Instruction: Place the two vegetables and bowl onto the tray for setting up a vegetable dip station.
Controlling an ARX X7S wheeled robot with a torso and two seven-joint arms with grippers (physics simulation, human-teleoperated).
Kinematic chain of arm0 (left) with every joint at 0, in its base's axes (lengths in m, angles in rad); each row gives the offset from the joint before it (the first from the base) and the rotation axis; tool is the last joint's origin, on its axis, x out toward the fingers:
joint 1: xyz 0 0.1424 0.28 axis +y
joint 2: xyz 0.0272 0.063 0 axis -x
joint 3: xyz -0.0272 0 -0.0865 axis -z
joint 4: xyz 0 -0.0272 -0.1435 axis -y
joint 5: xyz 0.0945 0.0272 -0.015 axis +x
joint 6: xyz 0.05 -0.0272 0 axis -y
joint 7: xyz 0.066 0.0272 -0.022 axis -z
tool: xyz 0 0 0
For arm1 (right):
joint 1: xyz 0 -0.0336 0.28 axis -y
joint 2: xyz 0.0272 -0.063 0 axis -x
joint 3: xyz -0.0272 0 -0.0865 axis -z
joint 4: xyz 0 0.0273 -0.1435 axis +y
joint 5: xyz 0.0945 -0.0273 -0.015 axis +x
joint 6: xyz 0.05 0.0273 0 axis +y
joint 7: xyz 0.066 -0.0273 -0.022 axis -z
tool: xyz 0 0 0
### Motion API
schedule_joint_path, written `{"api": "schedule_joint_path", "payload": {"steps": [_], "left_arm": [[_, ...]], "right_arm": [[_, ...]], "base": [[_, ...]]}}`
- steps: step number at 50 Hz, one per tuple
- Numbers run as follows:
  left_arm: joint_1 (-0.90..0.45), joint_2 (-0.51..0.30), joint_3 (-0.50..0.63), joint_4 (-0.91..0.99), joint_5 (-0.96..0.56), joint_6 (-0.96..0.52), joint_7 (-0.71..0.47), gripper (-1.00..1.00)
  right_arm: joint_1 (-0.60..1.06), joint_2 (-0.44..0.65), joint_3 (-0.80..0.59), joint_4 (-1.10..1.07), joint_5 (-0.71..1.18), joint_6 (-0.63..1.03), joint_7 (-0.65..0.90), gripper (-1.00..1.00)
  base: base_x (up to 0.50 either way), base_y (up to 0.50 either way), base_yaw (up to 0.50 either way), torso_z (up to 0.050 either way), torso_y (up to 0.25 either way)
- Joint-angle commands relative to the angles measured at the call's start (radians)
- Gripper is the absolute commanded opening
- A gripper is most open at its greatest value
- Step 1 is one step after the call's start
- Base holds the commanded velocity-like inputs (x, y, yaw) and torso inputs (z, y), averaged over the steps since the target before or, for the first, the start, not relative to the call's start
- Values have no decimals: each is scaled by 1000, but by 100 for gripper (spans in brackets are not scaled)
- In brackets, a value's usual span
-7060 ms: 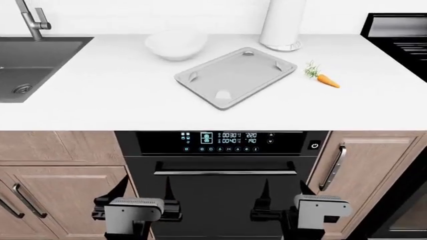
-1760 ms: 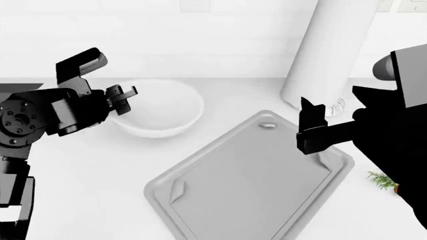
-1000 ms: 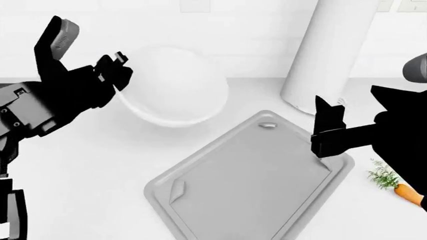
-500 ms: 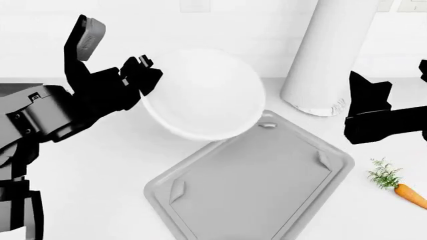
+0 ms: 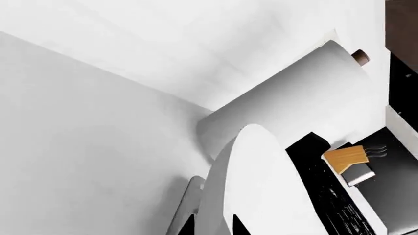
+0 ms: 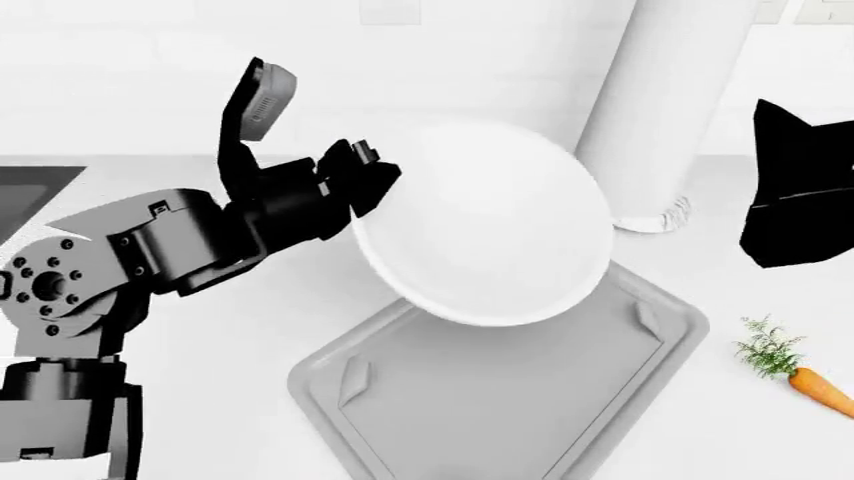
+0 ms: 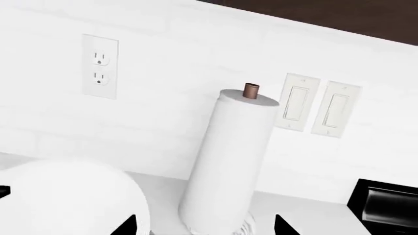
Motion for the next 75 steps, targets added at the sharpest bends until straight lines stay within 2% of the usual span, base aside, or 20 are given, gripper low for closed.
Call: {"api": "schedule_joint_path", "payload": {"steps": [1,21,33,39,62,75], "left_arm": [[20,28,-7,0,-33,13,74,-100],[17,88,63,-96,27,26,154,-100],[27,133,121,-174,78,38,267,-100],[19,142,150,-235,123,60,321,-100],[17,142,198,-306,179,89,358,-100],[3,146,228,-376,221,114,385,-100]], "right_arm": [[-9,30,5,-14,7,-18,-5,100],[-59,64,31,-46,-10,-48,-32,100],[-126,101,85,-62,-30,-67,-72,100],[-108,98,68,-59,-25,-65,-64,100],[-141,116,90,-74,-39,-83,-87,100],[-107,109,61,-65,-32,-79,-77,100]], "base": [[0,0,0,0,0],[0,0,0,0,0],[0,0,0,0,0],[0,0,0,0,0],[0,0,0,0,0],[0,0,0,0,0]]}}
